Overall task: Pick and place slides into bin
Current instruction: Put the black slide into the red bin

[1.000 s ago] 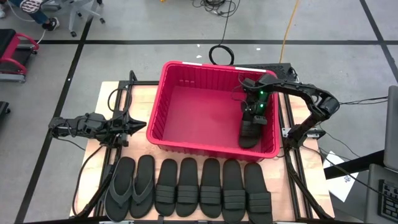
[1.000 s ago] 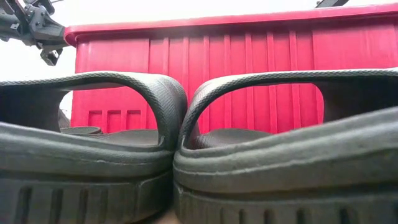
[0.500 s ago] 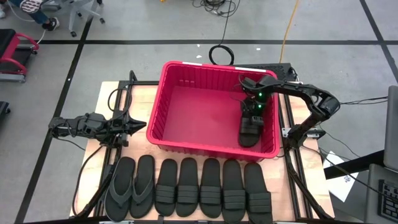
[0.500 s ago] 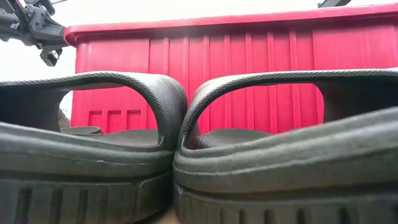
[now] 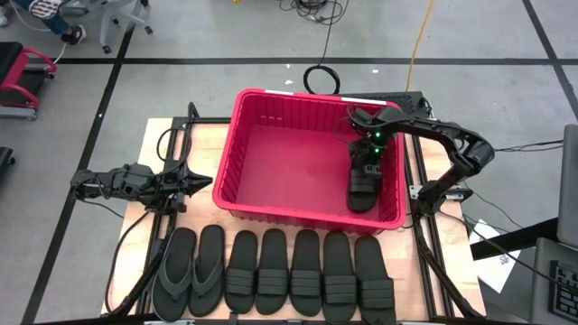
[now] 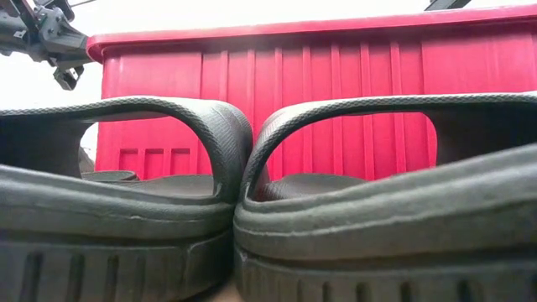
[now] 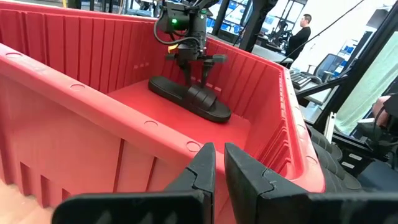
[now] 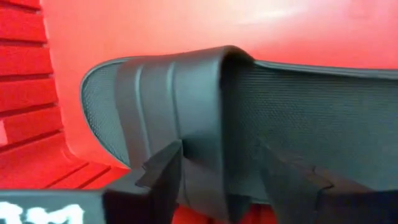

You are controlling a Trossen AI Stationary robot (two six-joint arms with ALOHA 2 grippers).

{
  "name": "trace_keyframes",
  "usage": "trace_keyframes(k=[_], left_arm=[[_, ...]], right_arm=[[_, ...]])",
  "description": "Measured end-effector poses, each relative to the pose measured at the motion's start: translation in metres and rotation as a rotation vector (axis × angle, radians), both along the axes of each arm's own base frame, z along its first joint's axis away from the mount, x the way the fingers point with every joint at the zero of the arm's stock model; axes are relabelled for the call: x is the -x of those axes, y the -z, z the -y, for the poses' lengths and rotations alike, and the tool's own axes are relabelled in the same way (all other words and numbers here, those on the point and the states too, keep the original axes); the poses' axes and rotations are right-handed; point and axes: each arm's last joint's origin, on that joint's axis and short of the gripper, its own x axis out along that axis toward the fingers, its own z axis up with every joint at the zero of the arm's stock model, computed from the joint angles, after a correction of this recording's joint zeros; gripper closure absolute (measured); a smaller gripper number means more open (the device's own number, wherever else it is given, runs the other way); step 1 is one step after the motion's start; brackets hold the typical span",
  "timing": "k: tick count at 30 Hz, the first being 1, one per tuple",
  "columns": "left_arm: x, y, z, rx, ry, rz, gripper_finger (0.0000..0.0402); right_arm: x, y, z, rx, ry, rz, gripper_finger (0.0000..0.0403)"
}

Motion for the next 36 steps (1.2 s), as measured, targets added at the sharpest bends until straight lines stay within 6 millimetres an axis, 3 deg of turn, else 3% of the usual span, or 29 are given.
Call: trace_keyframes(k=[7,13,16,22,26,36], left_arm=[[0.0,0.0,0.0,-0.001,0.0,0.0,0.0371],[0.0,0.0,0.0,-0.007,0.001,-0.001,0.0371],[0.0,0.0,0.0,-0.007,0.0,-0.001,0.0371],[0.0,0.0,0.0,0.011,-0.003,0.002,0.0371],[0.0,0.0,0.0,0.019,-0.003,0.004,0.0371],[0.0,0.0,0.0,0.029,-0.005,0.005,0.0371]], right_arm=[[0.005,-0.016,-0.002,0.116,0.047,0.009,0.02],[0.01,-0.041,-0.009,0.209,0.077,0.128,0.0218],[0.008,-0.052,-0.014,0.272,0.073,0.195,0.026],[0.006,-0.063,-0.012,0.491,0.188,0.178,0.039],[0.006,-0.067,-0.004,0.596,0.263,0.172,0.0394],[0.029,-0.063,0.024,0.677,0.378,0.043,0.0402]])
